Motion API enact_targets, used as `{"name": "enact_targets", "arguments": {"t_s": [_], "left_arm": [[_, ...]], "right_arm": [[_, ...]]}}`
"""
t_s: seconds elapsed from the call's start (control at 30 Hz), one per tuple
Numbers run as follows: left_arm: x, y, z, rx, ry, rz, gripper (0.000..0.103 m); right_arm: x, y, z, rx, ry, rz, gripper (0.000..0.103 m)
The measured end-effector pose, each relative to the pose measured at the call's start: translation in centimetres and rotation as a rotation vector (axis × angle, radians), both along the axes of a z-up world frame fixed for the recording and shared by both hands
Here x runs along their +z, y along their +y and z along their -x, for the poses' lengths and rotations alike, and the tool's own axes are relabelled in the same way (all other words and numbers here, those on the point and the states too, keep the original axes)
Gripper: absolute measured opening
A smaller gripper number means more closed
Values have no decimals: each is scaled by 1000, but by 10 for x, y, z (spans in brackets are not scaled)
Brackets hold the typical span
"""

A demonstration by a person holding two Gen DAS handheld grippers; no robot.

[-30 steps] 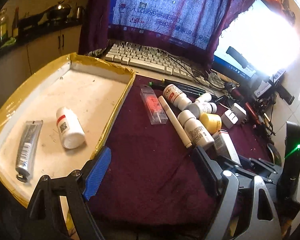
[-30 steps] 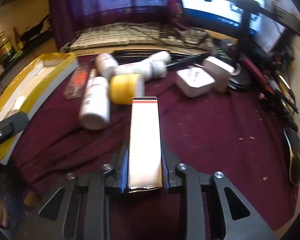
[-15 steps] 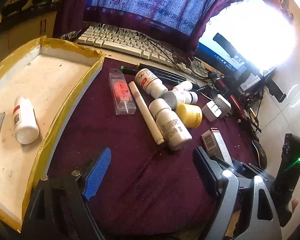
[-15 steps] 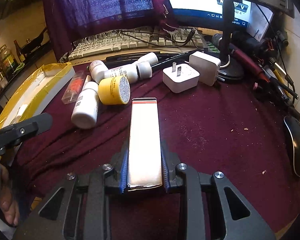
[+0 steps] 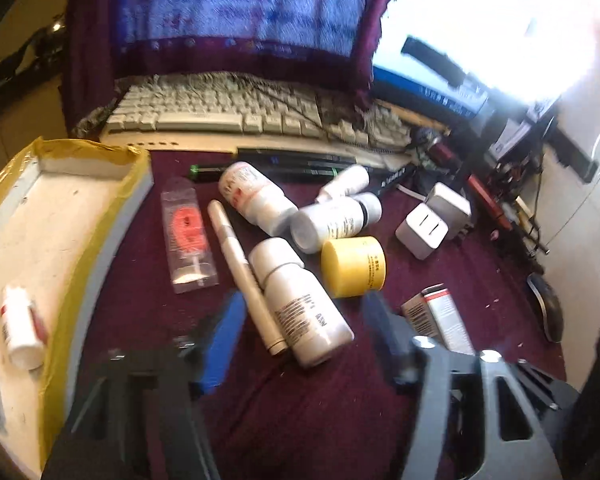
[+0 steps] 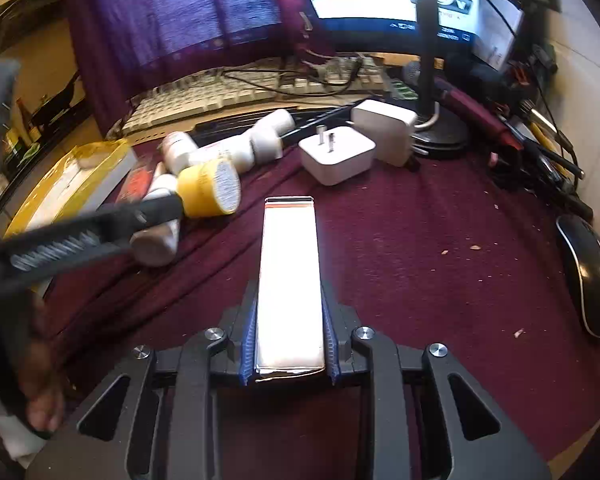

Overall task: Organize objects
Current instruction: 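Grasp the white boxed tube with the right tool, then grasp the white bottle with green label using the left tool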

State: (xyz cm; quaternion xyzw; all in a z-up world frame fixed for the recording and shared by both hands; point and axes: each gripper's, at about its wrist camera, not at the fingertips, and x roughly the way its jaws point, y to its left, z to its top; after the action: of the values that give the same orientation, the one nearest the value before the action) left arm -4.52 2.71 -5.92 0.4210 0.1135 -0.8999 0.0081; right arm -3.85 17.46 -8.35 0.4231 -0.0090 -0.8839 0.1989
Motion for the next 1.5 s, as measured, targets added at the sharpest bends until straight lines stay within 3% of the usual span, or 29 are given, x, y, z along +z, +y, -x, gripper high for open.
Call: {"name": "enact_targets", "arguments": {"t_s": [0.13, 0.2, 0.4, 0.57, 0.87, 0.97, 1.17, 1.3, 1.5], "left_arm": [[-20, 6, 22, 34, -71, 56, 50], [-22, 6, 26, 50, -83, 73, 43], [-23, 4, -9, 9, -88, 124, 30], [-21, -5, -53, -27, -81, 62, 30], [-22, -3, -52, -17, -51, 66, 31], [-20, -15, -55, -8, -32, -14, 31], [-18, -29, -66, 19, 14, -41, 30], [-20, -33, -66, 17, -1, -71, 30], [-18, -22, -62, -12, -26, -1, 31]], "right_arm": [[0, 0, -2, 0, 4, -1, 25], [1, 0, -1, 2, 1, -2, 25], [0, 4, 0, -12, -1, 5, 25], [1, 0, -1, -1, -4, 0, 25], [1, -1, -3, 7, 3, -13, 25], [0, 0, -3, 9, 4, -10, 25], [1, -3, -3, 11, 11, -22, 25], [1, -2, -3, 13, 13, -22, 25], [2, -5, 1, 41, -10, -5, 25]]}}
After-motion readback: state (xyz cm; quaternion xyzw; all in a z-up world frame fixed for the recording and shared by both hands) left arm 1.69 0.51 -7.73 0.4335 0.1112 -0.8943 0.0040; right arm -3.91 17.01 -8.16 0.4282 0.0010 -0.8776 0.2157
